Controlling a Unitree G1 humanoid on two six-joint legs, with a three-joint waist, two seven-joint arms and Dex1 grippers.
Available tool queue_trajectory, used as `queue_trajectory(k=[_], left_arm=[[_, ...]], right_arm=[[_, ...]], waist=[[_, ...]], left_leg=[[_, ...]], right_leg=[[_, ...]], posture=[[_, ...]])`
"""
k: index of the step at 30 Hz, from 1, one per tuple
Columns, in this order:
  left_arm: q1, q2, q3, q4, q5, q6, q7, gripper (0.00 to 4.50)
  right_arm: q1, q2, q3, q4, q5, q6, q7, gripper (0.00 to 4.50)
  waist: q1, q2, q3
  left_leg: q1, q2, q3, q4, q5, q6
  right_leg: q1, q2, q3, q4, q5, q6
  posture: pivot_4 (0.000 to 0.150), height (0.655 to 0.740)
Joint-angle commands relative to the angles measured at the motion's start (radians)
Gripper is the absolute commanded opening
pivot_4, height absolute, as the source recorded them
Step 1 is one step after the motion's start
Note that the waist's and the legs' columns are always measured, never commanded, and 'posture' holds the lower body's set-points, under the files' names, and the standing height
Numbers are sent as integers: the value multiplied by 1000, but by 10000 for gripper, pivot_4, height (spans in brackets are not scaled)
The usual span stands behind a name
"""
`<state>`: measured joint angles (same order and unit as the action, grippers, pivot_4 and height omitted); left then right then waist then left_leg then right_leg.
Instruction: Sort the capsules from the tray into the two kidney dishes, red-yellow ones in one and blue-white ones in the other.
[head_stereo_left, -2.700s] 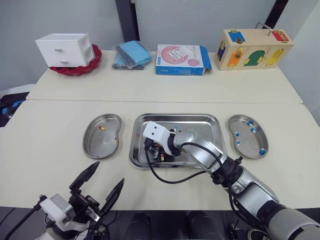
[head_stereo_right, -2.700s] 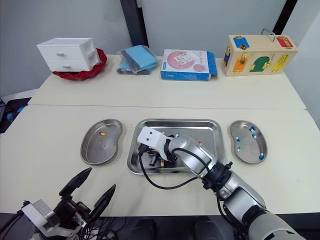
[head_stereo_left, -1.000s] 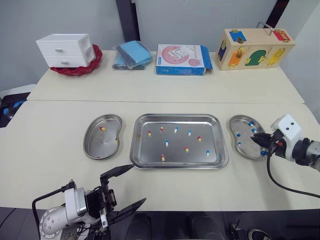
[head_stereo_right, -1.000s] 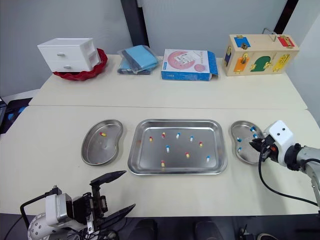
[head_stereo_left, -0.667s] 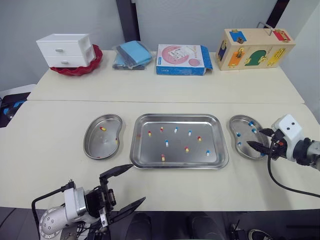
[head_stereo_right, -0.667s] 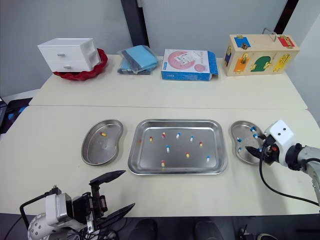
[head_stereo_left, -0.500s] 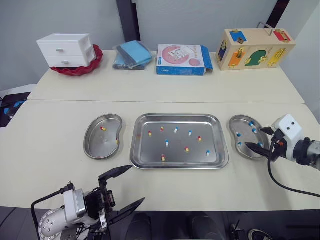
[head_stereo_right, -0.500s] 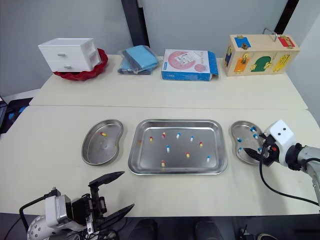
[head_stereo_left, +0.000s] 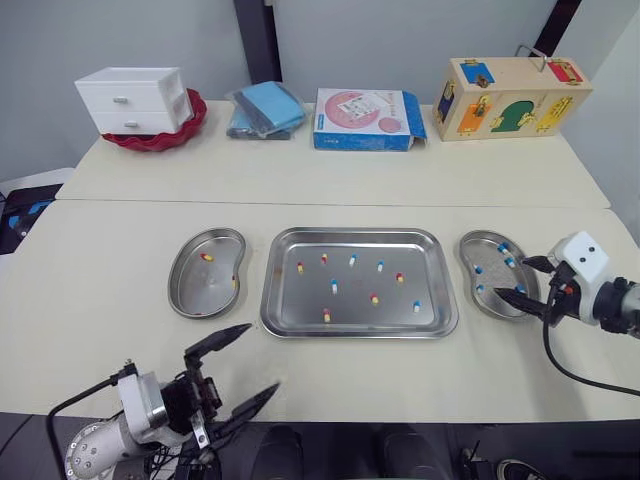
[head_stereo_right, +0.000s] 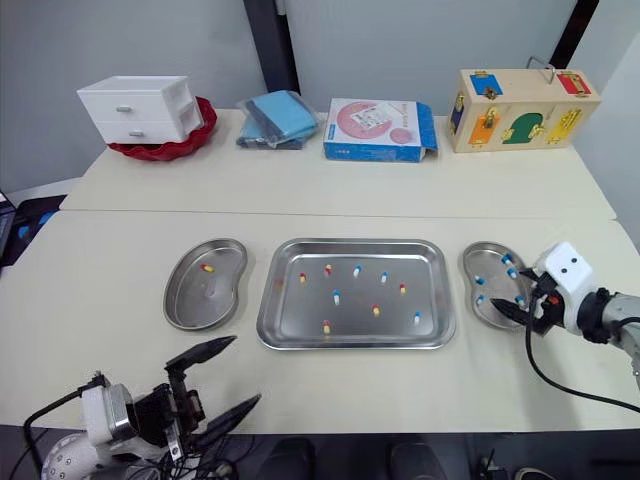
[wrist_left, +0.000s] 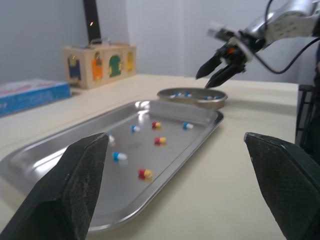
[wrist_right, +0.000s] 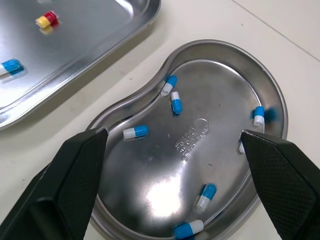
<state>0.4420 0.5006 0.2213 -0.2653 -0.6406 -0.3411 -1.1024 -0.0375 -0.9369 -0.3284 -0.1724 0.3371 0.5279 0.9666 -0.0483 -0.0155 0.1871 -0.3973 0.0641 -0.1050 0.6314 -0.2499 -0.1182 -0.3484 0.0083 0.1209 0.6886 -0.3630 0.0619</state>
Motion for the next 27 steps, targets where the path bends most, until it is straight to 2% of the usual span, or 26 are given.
queue_trajectory(k=[1, 7, 10, 12, 18, 27], left_arm=[[27, 82, 100, -69, 1, 131, 98, 45000], [111, 301, 359, -61, -56, 428, 150, 45000], [118, 386, 473, 39, -61, 545, 122, 45000], [91, 421, 515, 131, -28, 557, 106, 45000], [9, 504, 546, 295, 52, 591, 82, 45000], [-54, 549, 500, 349, 137, 632, 25, 45000]], right_arm=[[60, -29, -127, 1, 73, -75, 117, 44513], [201, -102, -237, 138, 55, -239, 301, 44513], [249, -128, -244, 210, 29, -302, 346, 44513], [268, -134, -237, 252, 17, -333, 362, 44513], [263, -118, -201, 335, -4, -381, 360, 44513], [272, -91, -185, 323, 10, -395, 344, 44513]], waist=[[4, 0, 0], [7, 0, 0], [5, 0, 0], [1, 0, 0], [-6, -1, 1], [-9, 0, 1]], left_leg=[[0, 0, 0, 0, 0, 0], [5, 0, 0, 0, 0, 0], [8, 0, 1, -1, 0, 0], [10, 0, 2, -1, 0, 0], [12, 0, 4, -2, 0, 0], [12, 1, 5, -3, 0, 0]], right_leg=[[0, 0, 0, 0, 0, 0], [5, 0, 0, -1, 0, 0], [7, 0, 1, -1, 0, 0], [8, 0, 1, -1, 0, 0], [9, 0, 3, -2, 0, 0], [8, 0, 3, -2, 0, 0]], posture=[[1500, 7400], [1500, 7400], [1500, 7400], [1500, 7400], [1500, 7400], [1500, 7400]])
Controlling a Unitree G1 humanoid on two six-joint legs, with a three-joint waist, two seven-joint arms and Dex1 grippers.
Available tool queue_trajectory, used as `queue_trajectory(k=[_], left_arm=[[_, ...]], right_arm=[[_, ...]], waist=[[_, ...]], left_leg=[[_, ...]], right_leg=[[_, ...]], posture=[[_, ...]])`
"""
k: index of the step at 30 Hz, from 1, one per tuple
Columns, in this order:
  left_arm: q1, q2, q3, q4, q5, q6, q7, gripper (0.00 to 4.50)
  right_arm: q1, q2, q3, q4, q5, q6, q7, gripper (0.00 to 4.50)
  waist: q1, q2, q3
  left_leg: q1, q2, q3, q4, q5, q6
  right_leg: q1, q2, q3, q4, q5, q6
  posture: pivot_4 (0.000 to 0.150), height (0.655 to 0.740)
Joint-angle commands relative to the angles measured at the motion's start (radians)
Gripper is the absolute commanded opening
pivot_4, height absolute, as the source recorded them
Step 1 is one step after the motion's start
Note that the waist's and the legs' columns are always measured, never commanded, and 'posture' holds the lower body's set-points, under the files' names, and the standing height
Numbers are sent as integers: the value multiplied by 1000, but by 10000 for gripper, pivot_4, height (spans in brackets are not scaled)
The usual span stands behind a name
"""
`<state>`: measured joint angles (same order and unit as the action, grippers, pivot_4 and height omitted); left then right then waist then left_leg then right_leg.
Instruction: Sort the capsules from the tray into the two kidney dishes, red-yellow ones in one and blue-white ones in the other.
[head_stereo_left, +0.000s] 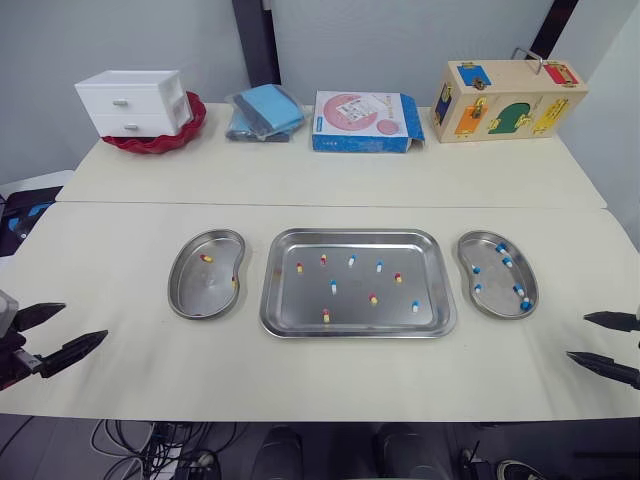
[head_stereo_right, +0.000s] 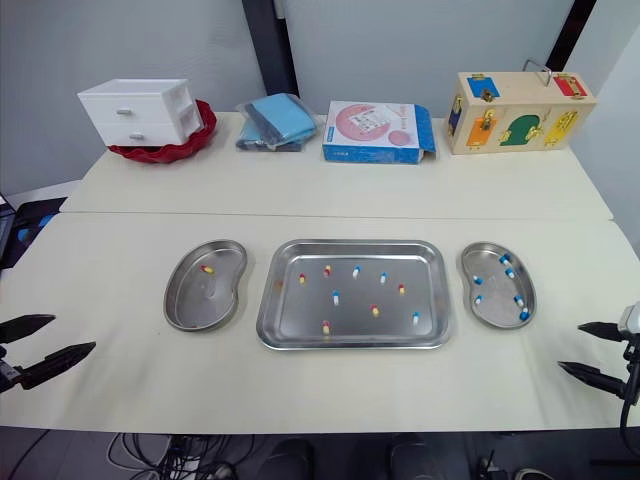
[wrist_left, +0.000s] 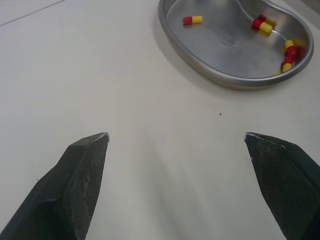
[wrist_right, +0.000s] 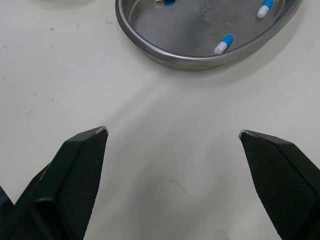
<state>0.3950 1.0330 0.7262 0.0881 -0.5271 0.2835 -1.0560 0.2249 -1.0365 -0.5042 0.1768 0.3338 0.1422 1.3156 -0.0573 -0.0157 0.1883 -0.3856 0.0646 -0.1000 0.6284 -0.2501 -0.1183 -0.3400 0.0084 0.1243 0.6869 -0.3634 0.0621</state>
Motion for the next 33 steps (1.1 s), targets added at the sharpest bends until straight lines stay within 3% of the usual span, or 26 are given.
queue_trajectory(k=[1, 7, 10, 18, 33], left_arm=[[-18, 14, -15, -5, 31, 5, -25, 45000], [-117, 9, -91, -46, 26, 12, -65, 45000], [-172, 56, -200, -77, 45, 45, -127, 45000], [-512, 8, -467, -149, 54, 122, -107, 45000], [-1026, -172, -916, 82, 322, 37, -217, 45000]], right_arm=[[16, 14, -11, -33, 16, -10, -6, 44513], [105, 112, -56, -184, 93, -12, -13, 44513], [187, 186, -48, -293, 127, -38, -3, 44513], [284, 412, 69, -565, 192, -166, -53, 44513], [274, 470, 212, -627, 157, -242, -167, 44513]], waist=[[0, 0, 0], [4, 0, 0], [10, 0, 0], [10, 1, 0], [24, 1, 0]], left_leg=[[0, 0, 0, 0, 0, 0], [0, 0, 0, 0, 0, 0], [0, 0, -2, 0, 0, 0], [0, 0, -2, 1, 0, 0], [0, 0, -5, 3, 0, 0]], right_leg=[[0, 0, 0, 0, 0, 0], [0, 0, 0, 0, 0, 0], [1, 0, -2, 0, 0, 0], [2, 0, -1, 1, 0, 0], [3, 2, -4, 2, 0, 0]], posture=[[1500, 7400], [1500, 7400], [1500, 7400], [1500, 7400], [1500, 7400]])
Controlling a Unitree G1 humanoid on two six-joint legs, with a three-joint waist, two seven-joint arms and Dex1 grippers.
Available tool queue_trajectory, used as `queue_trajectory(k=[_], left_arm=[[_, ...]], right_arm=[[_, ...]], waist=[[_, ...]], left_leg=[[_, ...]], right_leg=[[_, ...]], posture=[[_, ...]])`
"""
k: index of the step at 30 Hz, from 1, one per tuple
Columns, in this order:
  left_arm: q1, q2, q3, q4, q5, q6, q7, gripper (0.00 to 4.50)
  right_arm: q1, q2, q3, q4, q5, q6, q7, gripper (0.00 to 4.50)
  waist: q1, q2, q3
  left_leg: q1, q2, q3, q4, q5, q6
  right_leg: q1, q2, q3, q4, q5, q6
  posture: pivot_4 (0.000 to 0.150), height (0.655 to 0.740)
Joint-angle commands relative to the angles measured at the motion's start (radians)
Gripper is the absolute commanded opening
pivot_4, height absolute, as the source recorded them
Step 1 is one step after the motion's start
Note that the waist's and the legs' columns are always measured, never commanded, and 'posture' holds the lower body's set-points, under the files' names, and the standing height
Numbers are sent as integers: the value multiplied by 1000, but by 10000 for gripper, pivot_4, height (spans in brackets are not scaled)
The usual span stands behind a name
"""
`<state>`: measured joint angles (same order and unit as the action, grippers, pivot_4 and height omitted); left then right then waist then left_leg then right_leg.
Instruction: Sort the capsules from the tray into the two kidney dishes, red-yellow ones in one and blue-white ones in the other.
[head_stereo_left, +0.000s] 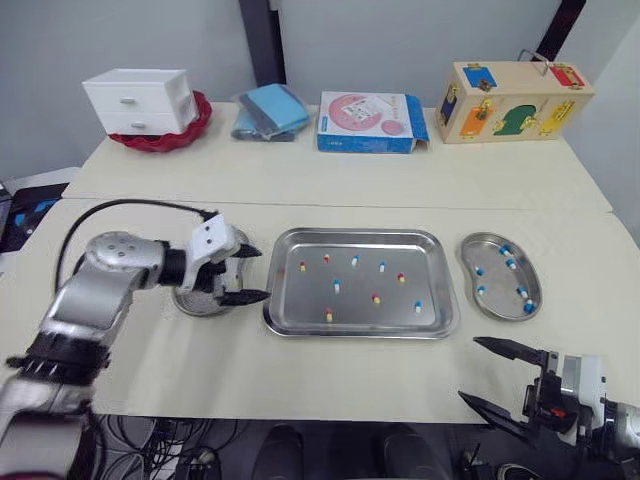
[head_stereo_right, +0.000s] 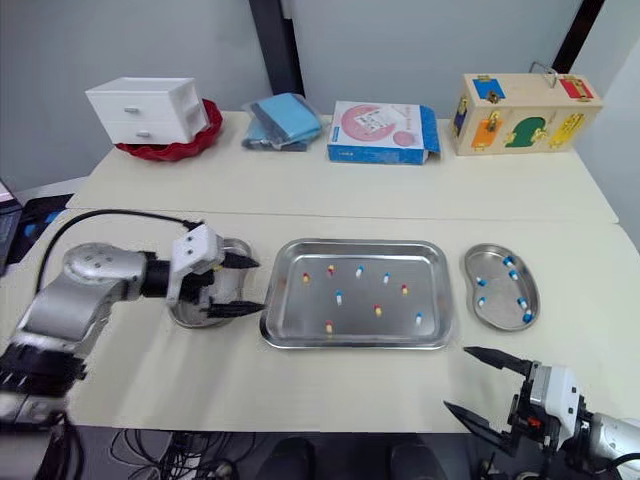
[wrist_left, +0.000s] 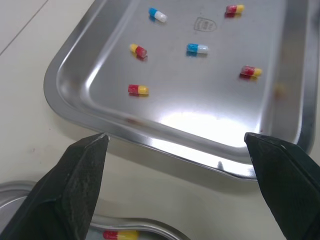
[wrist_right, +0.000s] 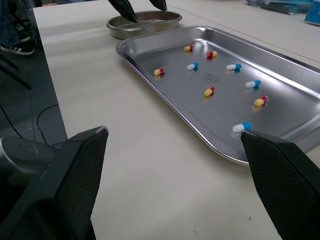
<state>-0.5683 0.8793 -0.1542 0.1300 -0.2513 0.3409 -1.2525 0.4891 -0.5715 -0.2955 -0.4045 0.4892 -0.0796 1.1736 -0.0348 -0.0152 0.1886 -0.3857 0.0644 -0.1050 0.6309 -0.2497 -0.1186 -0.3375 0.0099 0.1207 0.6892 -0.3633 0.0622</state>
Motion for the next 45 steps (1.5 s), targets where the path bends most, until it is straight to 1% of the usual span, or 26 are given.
queue_trajectory(k=[1, 3, 6, 9, 12, 24, 27, 29, 30, 31, 41, 45], left_arm=[[-103, -45, -78, 71, 86, -36, -26, 45000], [-163, -88, -127, 129, 141, -66, -27, 45000], [-247, -152, -161, 203, 182, -57, -27, 45000], [-297, -194, -193, 261, 220, -64, -40, 45000], [-333, -230, -213, 326, 266, -72, -15, 45000], [-365, -256, -241, 363, 358, -34, -50, 45000], [-360, -266, -234, 380, 368, -54, -40, 39364], [-354, -269, -230, 383, 372, -63, -37, 32930], [-352, -270, -231, 385, 376, -65, -36, 28719], [-350, -271, -231, 387, 379, -67, -35, 26222], [-341, -274, -232, 386, 394, -77, -41, 26222], [-341, -284, -231, 396, 398, -82, -33, 18130]], right_arm=[[18, 12, 11, -49, 0, -26, -33, 44513], [27, 19, 24, -56, -4, -34, -48, 44513], [32, 22, 34, -58, -6, -45, -65, 44513], [32, 22, 40, -54, -10, -56, -81, 44513], [36, 20, 43, -60, -11, -61, -97, 44513], [49, 22, 51, -69, -15, -73, -130, 44513], [43, 20, 56, -66, -15, -75, -139, 45000], [45, 18, 59, -66, -16, -78, -141, 45000], [46, 18, 59, -66, -16, -79, -142, 45000], [46, 16, 59, -66, -16, -78, -144, 45000], [48, 11, 58, -67, -15, -78, -154, 45000], [47, 11, 59, -68, -15, -76, -157, 45000]], waist=[[3, 0, 0], [6, 0, 0], [5, 0, 0], [2, 0, 0], [-1, 0, 0], [2, 0, 0], [2, 0, 0], [2, 0, 0], [3, 0, 0], [2, 0, 0], [2, 0, 0], [2, 0, 0]], left_leg=[[0, 0, 0, 0, 0, 0], [0, 0, 0, 0, 0, 0], [0, 0, -1, 1, 0, 0], [-1, -1, -1, 1, 0, 0], [-1, -1, -1, 1, 0, 0], [-1, -1, -1, 1, 0, 0], [-1, -1, -1, 1, 0, 0], [-1, -1, -1, 1, 0, 0], [-1, -1, -1, 1, 0, 0], [-1, -1, -1, 1, 0, 0], [-1, -1, -1, 1, 0, 0], [-1, -1, -1, 1, 0, 0]], right_leg=[[0, 0, 0, 0, 0, 0], [1, 0, 0, 0, 0, 0], [1, 0, -1, 0, 0, 0], [1, 0, -1, 0, 0, 0], [1, 0, 0, 0, 0, 0], [1, 0, -1, 0, 0, 0], [1, 0, -1, 0, 0, 0], [1, 0, -1, 0, 0, 0], [1, 0, -1, 0, 0, 0], [1, 0, -1, 0, 0, 0], [1, 0, -1, 1, 0, 0], [1, 0, -1, 1, 0, 0]], posture=[[1500, 7400], [1500, 7400], [1500, 7400], [1500, 7400], [1500, 7400], [1500, 7400], [1500, 7400], [1500, 7400], [1500, 7400], [1500, 7400], [1500, 7400], [1500, 7400]])
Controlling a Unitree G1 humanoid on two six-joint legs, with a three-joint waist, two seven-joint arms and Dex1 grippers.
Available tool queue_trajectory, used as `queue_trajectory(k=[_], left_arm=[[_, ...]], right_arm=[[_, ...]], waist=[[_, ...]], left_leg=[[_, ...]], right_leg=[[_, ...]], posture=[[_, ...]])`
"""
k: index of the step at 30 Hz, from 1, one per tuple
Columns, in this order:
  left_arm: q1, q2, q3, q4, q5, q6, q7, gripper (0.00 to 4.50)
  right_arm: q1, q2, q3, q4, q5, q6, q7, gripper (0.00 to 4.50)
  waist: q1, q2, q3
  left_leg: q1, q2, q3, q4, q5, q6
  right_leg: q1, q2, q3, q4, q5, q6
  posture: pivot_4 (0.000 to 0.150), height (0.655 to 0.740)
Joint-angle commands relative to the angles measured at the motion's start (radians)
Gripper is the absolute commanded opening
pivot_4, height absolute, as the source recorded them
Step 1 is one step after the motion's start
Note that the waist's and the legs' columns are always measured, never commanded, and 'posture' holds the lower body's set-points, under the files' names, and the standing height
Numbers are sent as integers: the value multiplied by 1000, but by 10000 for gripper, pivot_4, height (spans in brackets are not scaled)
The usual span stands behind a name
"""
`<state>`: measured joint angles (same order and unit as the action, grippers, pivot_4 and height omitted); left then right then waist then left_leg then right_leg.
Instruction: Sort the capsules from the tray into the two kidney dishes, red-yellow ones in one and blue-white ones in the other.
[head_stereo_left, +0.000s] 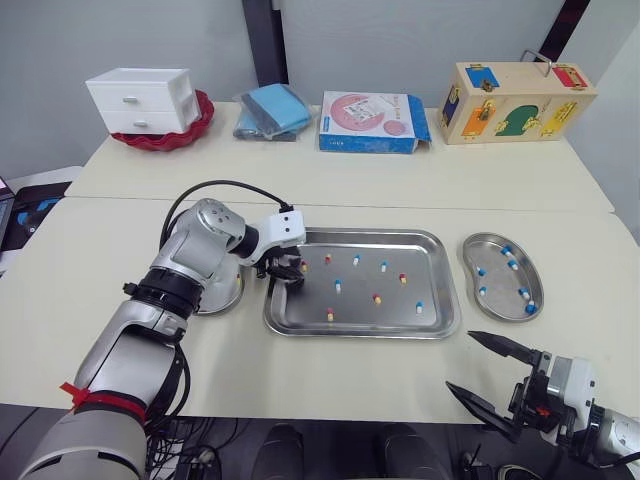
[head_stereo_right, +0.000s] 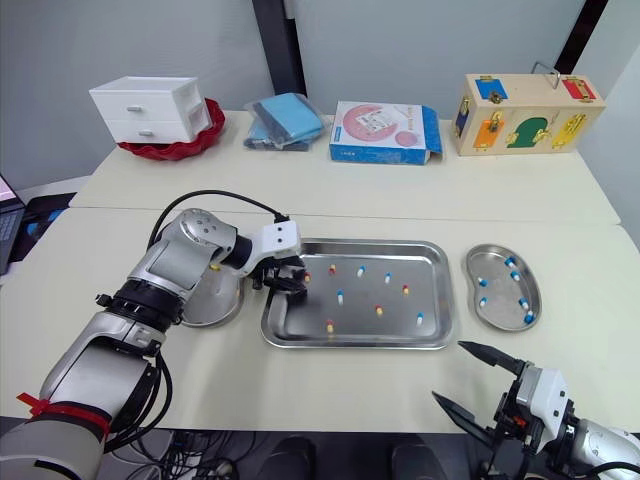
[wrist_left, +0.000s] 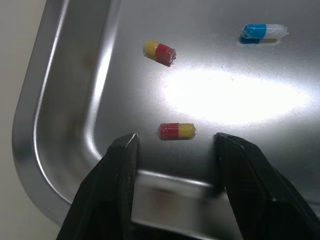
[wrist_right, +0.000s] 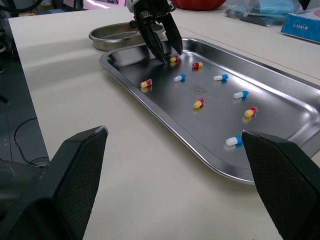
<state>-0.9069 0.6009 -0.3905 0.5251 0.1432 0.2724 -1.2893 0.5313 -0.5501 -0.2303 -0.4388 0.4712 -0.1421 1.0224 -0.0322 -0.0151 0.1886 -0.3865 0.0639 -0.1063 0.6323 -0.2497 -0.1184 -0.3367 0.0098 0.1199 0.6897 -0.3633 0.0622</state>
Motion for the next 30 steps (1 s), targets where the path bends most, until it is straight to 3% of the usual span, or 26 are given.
queue_trajectory(k=[1, 25, 28, 30], left_arm=[[-1, -6, 4, 0, 5, -15, 3, 18130], [16, -13, -9, -14, 17, 1, -11, 18130], [14, -17, -7, -4, 19, -4, -2, 9471], [13, -19, -6, 1, 21, -5, 2, 9471]], right_arm=[[5, -11, -6, -34, 2, -11, -8, 45000], [-7, -22, 5, -42, 1, -3, -35, 45000], [-7, -26, 7, -42, 2, -2, -39, 45000], [-7, -28, 8, -44, 3, 0, -42, 45000]], waist=[[0, 0, 0], [0, 0, 0], [0, 0, 0], [0, 0, 0]], left_leg=[[0, 0, 0, 0, 0, 0], [0, 0, 0, 1, 0, 0], [0, 0, 0, 1, 0, 0], [0, 0, 0, 1, 0, 0]], right_leg=[[0, 0, 0, 0, 0, 0], [0, 0, 0, 1, 0, 0], [0, 0, 0, 1, 0, 0], [0, 0, 0, 1, 0, 0]], posture=[[1500, 7400], [1500, 7400], [1500, 7400], [1500, 7400]])
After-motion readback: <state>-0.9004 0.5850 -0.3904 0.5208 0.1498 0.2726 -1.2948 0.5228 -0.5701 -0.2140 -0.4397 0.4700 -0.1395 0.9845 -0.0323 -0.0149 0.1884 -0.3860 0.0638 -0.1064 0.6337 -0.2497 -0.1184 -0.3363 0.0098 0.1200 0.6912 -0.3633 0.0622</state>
